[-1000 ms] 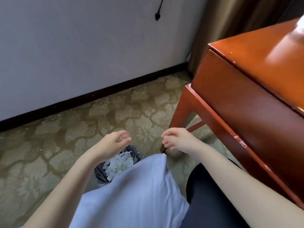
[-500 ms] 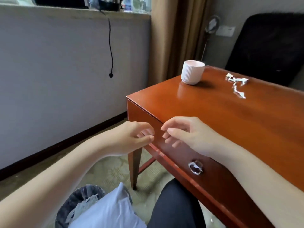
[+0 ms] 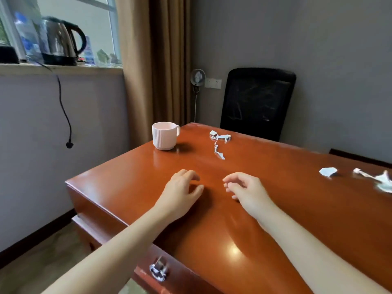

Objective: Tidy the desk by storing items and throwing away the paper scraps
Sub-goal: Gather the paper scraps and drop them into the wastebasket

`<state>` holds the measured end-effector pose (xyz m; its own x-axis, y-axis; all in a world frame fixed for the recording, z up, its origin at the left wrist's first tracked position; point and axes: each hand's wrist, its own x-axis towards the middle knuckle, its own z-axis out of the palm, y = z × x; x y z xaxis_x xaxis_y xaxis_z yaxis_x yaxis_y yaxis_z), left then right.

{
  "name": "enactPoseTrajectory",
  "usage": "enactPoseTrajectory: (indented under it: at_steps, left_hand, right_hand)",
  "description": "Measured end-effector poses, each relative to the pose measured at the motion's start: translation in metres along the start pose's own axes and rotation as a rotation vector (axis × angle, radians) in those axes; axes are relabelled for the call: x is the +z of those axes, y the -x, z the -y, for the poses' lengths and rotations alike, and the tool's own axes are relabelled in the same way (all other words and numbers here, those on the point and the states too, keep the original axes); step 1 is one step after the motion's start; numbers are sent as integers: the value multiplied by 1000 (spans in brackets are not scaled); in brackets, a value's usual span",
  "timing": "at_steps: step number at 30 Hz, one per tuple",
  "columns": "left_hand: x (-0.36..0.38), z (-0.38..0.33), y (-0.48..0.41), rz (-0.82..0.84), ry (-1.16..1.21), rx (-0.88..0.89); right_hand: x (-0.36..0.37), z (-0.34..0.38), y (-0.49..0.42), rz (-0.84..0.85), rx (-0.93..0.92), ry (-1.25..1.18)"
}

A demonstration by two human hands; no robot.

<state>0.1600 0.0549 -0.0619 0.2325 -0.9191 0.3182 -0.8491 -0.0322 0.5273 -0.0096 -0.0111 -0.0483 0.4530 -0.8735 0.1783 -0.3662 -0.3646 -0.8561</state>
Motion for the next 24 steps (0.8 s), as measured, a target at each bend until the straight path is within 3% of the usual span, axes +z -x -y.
enactPoseTrajectory:
  at_steps: [7, 15, 24]
  left_hand:
    - [39, -3, -77, 30, -232, -8]
    - [61, 22, -154, -76, -172, -137]
    - [78, 45, -222, -136, -213, -144]
  right_hand:
    - [-13, -40, -66, -230, -79, 229]
    - [7, -50, -146, -99, -142, 433]
    - [25, -59, -229, -160, -153, 553]
